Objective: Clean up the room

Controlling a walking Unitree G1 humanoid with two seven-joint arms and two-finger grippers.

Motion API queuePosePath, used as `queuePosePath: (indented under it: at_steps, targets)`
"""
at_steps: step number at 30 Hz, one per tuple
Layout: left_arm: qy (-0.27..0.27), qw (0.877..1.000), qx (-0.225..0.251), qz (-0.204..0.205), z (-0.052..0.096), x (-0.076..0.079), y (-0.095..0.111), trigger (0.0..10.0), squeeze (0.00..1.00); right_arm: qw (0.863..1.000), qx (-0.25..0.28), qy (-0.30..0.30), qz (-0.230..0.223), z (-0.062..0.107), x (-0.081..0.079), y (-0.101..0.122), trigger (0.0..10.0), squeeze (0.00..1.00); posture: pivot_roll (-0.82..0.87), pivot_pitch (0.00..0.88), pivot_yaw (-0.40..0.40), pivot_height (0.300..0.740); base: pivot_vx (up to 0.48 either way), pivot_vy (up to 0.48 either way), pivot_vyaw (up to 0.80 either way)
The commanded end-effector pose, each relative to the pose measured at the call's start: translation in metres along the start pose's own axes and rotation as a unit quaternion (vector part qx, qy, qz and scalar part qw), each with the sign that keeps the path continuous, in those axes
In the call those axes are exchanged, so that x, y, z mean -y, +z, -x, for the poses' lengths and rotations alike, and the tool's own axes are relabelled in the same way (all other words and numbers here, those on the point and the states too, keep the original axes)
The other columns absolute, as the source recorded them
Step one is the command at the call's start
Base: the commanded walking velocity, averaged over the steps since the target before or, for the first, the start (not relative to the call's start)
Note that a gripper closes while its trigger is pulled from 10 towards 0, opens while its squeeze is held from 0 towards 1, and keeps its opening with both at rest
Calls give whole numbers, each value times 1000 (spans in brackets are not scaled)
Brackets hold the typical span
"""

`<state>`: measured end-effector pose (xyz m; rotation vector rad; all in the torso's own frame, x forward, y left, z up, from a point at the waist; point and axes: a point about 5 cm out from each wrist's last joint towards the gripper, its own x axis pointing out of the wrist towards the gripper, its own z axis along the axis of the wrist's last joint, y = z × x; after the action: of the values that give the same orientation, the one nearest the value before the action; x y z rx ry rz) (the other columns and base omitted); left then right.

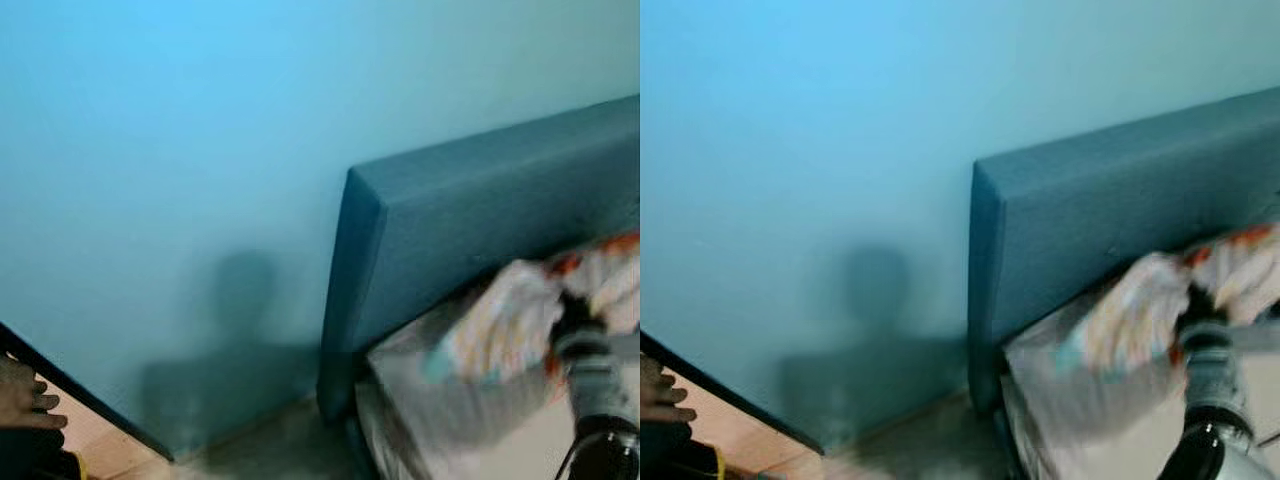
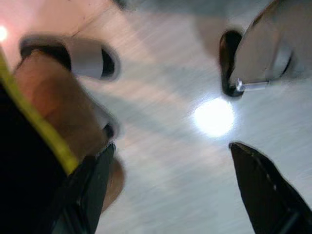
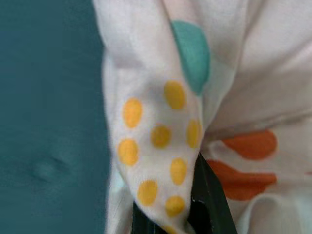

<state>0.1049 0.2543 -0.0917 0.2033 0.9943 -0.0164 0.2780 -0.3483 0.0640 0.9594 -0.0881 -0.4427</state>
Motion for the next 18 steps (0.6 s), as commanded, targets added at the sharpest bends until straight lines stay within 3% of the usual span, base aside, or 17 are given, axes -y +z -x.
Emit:
queuePosePath:
  at_steps: [1,2,3,8,10,11,12,13,14,18]
  targets:
    - [-1,1000,-4,-15,5,-7,-7,10000,0,999,-24,-31,-11,10,17,-13,10000,0,189,307,27,740,0,0,0]
    - [-1,1000,-4,-15,5,-7,-7,10000,0,999,-24,-31,-11,10,17,-13,10000,0,189,307,27,740,0,0,0]
    - [0,1000,-2,-21,8,-14,-10,10000,0,997,-16,-81,-3,23,39,-8,10000,0,196,321,40,740,0,0,0]
    - [0,1000,2,-23,9,-17,-9,10000,0,995,-4,-96,13,27,46,2,10000,0,194,320,45,740,0,0,0]
    - [-1,1000,11,-24,7,-17,-3,10000,0,995,13,-94,41,25,46,22,10000,0,183,318,52,740,0,0,0]
    - [-1,1000,11,-24,7,-17,-3,10000,0,995,13,-94,41,25,46,22,10000,0,183,318,52,740,0,0,0]
    - [-3,1000,16,-24,6,-16,1,10000,0,993,21,-99,66,24,46,34,10000,67,175,316,55,740,0,0,0]
    - [-3,1000,16,-24,6,-16,1,10000,0,993,21,-99,66,24,46,34,10000,67,175,316,55,740,0,0,0]
    - [-6,1000,20,-24,4,-15,4,10000,0,991,29,-100,87,22,44,46,10000,1000,171,315,55,740,0,0,0]
    - [-11,999,27,-22,1,-13,12,10000,0,985,47,-106,130,20,40,70,10000,1000,155,306,55,740,0,0,0]
